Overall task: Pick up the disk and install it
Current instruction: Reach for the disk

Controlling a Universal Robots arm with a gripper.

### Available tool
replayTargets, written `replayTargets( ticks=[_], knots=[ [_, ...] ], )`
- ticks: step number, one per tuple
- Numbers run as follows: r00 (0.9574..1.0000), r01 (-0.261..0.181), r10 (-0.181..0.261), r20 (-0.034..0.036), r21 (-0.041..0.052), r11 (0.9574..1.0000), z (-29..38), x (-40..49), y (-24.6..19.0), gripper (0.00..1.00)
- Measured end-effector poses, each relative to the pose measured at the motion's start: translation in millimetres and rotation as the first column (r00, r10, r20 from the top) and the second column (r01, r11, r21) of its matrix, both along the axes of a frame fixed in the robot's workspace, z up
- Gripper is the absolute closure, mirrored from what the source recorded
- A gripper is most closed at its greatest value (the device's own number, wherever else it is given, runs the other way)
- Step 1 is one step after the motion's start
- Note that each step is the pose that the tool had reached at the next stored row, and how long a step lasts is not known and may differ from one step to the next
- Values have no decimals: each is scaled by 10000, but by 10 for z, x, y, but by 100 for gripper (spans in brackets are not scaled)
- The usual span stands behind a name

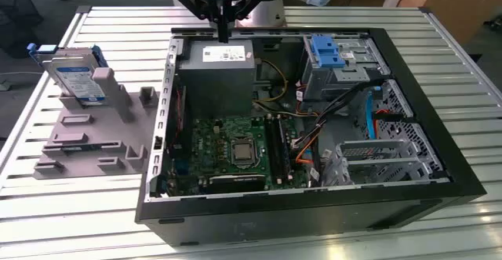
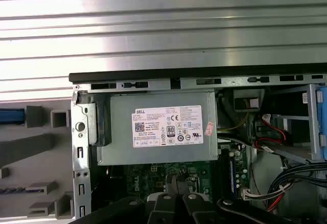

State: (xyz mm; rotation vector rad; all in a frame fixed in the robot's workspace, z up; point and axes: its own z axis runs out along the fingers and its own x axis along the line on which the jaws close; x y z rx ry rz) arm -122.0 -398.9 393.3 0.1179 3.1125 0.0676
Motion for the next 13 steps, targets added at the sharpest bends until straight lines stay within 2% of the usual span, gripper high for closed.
replayTargets(
  ticks=[13],
  knots=[
    [10000, 1, -1, 0, 0, 10000, 0, -30, 0, 89]
  ],
)
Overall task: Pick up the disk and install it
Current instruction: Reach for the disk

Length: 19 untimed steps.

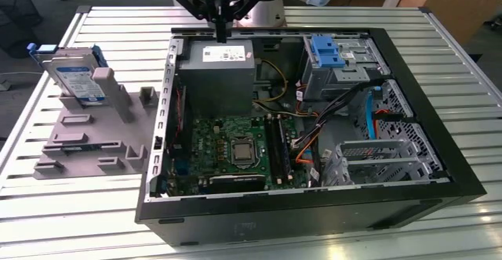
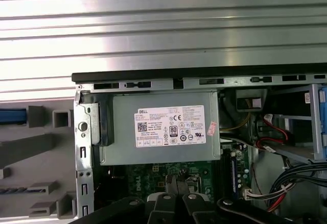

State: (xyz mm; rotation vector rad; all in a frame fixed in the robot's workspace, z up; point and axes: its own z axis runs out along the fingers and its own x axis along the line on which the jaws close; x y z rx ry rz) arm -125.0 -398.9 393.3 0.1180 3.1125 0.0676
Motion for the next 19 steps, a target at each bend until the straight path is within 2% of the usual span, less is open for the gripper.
replayTargets(
  ticks=[19],
  knots=[
    [10000, 0, 0, 0, 0, 10000, 0, -114, 0, 89]
  ],
)
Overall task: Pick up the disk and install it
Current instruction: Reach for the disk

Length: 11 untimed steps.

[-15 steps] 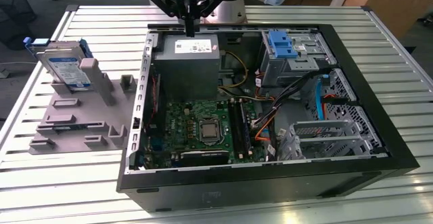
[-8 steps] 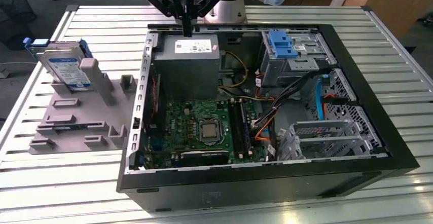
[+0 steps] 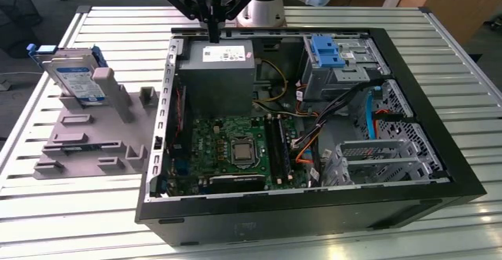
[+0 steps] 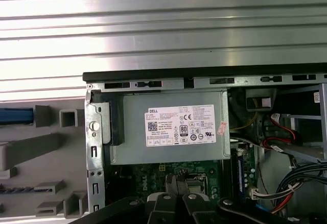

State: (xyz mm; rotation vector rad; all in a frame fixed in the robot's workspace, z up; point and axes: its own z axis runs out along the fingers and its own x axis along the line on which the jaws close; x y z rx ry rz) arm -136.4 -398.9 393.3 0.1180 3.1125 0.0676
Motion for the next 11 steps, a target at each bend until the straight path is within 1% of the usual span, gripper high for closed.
replayTargets(
  ticks=[6, 9, 11],
  knots=[
    [10000, 0, 0, 0, -1, 10000, 0, -21, 10, 89],
    [10000, 0, 0, -1, -1, 10000, 0, -26, 36, 89],
    [10000, -1, 1, 1, 0, 10000, 0, -30, 66, 89]
  ],
)
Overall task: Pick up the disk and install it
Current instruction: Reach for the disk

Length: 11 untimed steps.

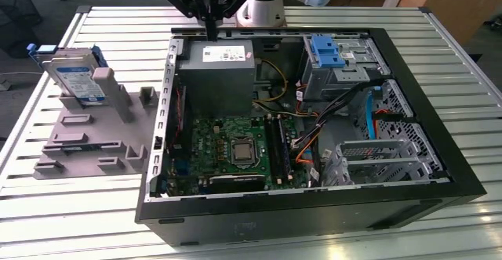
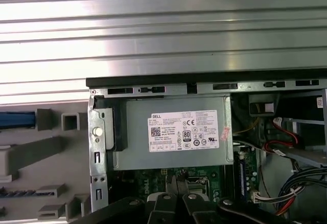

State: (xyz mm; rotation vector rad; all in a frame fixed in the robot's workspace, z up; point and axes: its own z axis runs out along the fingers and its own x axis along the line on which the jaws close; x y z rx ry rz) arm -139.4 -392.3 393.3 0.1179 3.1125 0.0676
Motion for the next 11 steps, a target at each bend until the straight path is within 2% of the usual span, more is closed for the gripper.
replayTargets(
  ticks=[3, 11],
  knots=[
    [10000, 1, -1, -1, -1, 10000, 1, -14, 25, 89],
    [10000, 1, -1, -1, 0, 10000, 0, -103, 33, 89]
  ],
)
